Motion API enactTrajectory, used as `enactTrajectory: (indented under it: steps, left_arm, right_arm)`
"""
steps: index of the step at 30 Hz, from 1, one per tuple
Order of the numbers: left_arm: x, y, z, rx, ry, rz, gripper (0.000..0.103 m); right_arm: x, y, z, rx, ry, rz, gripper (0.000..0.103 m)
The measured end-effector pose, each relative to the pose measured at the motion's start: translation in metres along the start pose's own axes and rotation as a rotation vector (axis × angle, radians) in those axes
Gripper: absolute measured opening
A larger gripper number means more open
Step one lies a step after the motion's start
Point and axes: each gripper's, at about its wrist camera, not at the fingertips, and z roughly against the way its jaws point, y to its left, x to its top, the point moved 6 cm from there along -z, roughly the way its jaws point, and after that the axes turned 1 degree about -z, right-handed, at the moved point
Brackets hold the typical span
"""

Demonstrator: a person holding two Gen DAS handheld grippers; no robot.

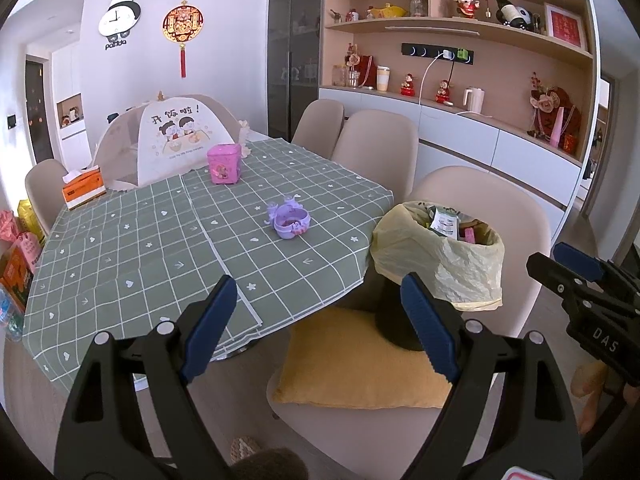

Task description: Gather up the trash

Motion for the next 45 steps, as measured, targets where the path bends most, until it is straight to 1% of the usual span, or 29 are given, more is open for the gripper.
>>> enactTrajectory:
  steps: [24,31,36,40,43,45]
  left_arm:
    - [0.0,0.0,0.004,0.003,-0.006,0.0,0.08]
    - [0.0,0.0,0.006,0.0,-0.01,0.0,0.08]
    - [0.0,0.004,0.001,-0.011,0.004,0.01,0.08]
    - [-0.002,0.013,-0.014,-0.014,0.029,0.034,0.08]
    - [-0.008,0.028,-0.03,0.003,0.07,0.073,0.08]
    - [-0.011,0.045,-0.044,0.024,0.1,0.104,0.08]
  right_arm:
    - [0.001,0.001,0.003,-0.002,0.001,-0.003,0.054]
    - [0.0,0.008,0.006,-0.008,-0.008,-0.008,0.054]
    - [0.0,0.011,0.005,-0.011,0.001,-0.005,0.054]
    - [-0.002,0.013,-0.002,-0.021,0.015,-0.004,0.054]
    - [-0.002,0.018,-0.014,-0.023,0.034,-0.007,0.054]
    - [0.0,0.022,-0.029,-0.025,0.045,-0.004,0.054]
